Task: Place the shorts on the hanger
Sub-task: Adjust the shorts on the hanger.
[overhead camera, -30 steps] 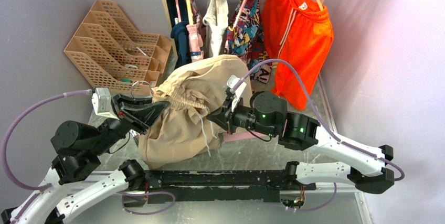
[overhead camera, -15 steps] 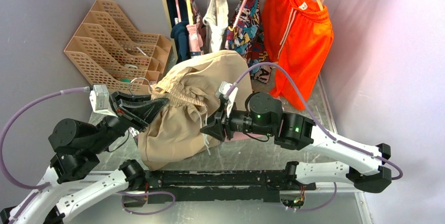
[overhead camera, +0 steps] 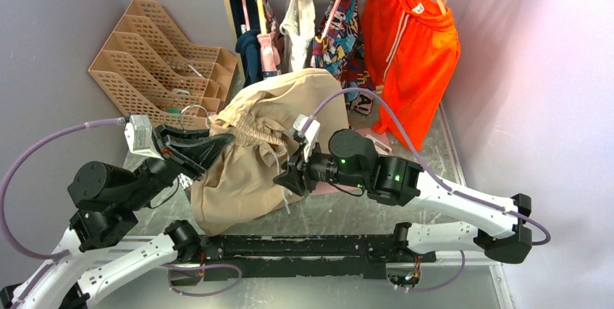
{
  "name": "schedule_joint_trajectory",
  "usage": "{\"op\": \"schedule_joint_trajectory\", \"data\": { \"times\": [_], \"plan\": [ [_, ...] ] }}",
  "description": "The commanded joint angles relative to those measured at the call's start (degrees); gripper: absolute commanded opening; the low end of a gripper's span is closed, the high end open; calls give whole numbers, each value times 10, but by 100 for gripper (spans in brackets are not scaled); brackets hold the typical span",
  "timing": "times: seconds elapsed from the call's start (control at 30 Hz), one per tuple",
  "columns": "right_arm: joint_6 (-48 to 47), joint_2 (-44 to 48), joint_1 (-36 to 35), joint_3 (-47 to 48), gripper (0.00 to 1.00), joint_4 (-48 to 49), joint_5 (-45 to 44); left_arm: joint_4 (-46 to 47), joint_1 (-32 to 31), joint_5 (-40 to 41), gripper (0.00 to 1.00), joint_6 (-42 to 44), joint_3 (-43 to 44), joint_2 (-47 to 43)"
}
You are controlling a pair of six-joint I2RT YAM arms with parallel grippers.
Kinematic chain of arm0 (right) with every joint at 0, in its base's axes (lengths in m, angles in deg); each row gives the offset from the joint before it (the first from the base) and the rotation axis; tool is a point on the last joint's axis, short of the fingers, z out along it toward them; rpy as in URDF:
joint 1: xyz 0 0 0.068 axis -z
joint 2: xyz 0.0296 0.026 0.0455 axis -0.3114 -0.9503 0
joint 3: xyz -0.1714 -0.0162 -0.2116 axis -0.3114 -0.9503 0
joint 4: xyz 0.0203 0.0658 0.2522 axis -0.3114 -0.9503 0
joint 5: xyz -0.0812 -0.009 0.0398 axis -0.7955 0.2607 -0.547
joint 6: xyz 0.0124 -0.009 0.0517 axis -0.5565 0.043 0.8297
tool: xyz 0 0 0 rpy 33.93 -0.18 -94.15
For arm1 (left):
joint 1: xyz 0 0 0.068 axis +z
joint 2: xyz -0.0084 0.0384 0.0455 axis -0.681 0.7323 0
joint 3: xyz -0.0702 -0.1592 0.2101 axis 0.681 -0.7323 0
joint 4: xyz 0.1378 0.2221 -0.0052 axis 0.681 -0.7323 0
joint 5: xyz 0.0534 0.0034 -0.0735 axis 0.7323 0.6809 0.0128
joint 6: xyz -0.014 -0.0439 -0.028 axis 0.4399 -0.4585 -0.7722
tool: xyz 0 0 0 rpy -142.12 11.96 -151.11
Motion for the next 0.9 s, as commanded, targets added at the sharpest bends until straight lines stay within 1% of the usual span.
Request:
{"op": "schedule_joint_trajectory", "data": {
  "times": [0.0,0.03,0.1,0.17,0.33,0.57,0.63,0.7,0.73,0.8,0.87],
  "plan": [
    [17,0,-1,-15,42,25,-21,44,1,-2,7,2,23,-1],
    [21,4,-1,-19,37,33,-23,45,2,-3,7,1,23,-1],
    [27,12,0,-31,22,49,-29,43,1,-2,7,1,24,1],
    [31,20,-1,-35,0,53,-33,40,1,1,7,2,25,1],
    [45,41,0,-42,0,27,-38,46,1,47,7,0,19,-10],
    [73,90,-1,-79,0,42,-1,64,1,106,7,-6,11,-16],
    [78,97,-1,-88,0,39,4,60,1,148,7,-7,17,-16],
    [88,101,-1,-108,0,27,3,55,1,211,7,-12,25,-17],
    [94,105,-1,-119,0,22,4,58,1,235,7,-27,29,-18],
    [105,115,-1,-143,0,19,18,76,1,263,7,-26,30,-23],
    [113,123,-1,-159,0,14,32,90,1,271,7,-23,35,-22]
  ]
}}
